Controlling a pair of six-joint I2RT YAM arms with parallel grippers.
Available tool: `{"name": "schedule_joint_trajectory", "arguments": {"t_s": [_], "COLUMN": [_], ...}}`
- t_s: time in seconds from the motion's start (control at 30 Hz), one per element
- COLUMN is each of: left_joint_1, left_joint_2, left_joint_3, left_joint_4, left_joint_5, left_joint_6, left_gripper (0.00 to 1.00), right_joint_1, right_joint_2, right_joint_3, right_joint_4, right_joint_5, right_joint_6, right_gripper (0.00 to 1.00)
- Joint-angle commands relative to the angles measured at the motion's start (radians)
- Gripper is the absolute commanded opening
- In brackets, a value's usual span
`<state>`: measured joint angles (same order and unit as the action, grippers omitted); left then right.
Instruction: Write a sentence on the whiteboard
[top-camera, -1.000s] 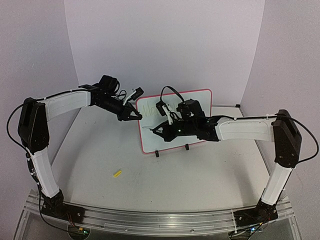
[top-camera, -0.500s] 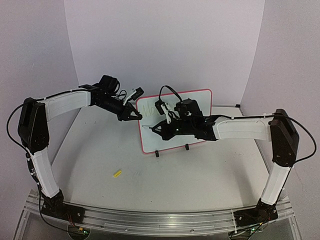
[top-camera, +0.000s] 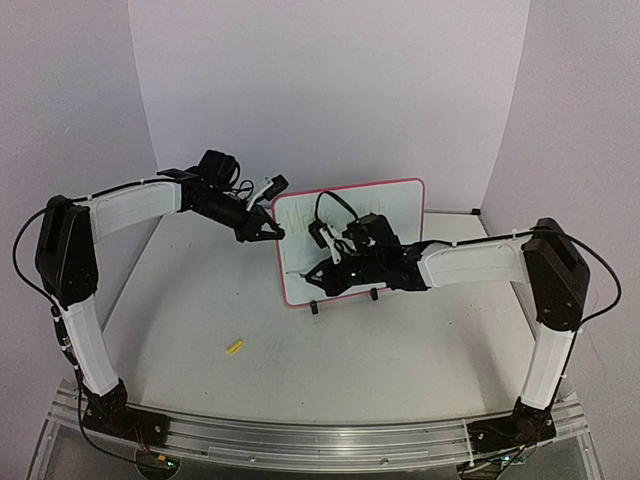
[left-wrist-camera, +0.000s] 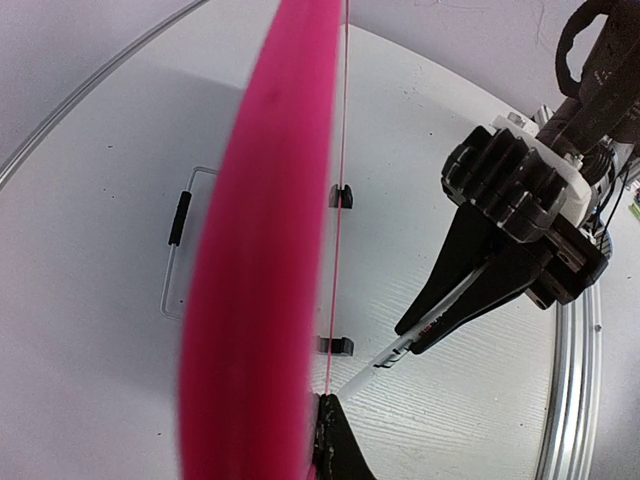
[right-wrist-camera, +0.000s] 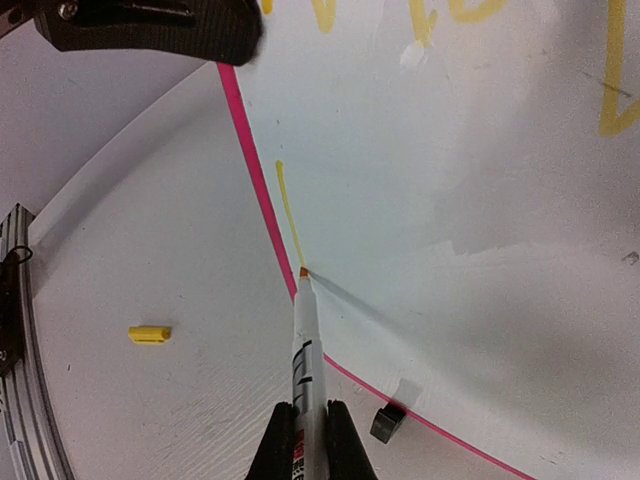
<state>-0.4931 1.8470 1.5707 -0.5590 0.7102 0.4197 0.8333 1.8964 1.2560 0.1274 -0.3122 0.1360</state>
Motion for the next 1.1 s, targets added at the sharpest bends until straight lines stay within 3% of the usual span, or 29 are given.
{"name": "schedule_joint_trajectory", "arguments": {"t_s": [0.0,0.23,0.4,1.07], "left_joint_1": [-0.007,-0.007,-0.007,-0.007], "left_joint_2": [-0.003,-0.004,-0.002,0.001], "left_joint_3": [-0.008,-0.011,-0.010,-0.011], "left_joint_4": [-0.040,-0.039,-0.038,-0.038], "left_joint_5": [-0.139,-0.141,-0.141,-0.141], "left_joint_6": [0.081,0.082,0.082,0.082], "left_gripper": [0.00,0.00,0.00,0.00], "right_joint_1": [-0.010,-0.007,0.003,0.008], "right_joint_2": [-0.007,-0.114,-0.151,-0.063], "right_joint_3": [-0.004,-0.049,-0.061,0.009], "right_joint_4": [0.034,0.074,0.099,0.110], "right_joint_5": [0.027,-0.060,-0.038,0.044], "right_joint_6": [0.007,0.020,0.031,0.032], "right_gripper": [0.00,0.00,0.00,0.00]}}
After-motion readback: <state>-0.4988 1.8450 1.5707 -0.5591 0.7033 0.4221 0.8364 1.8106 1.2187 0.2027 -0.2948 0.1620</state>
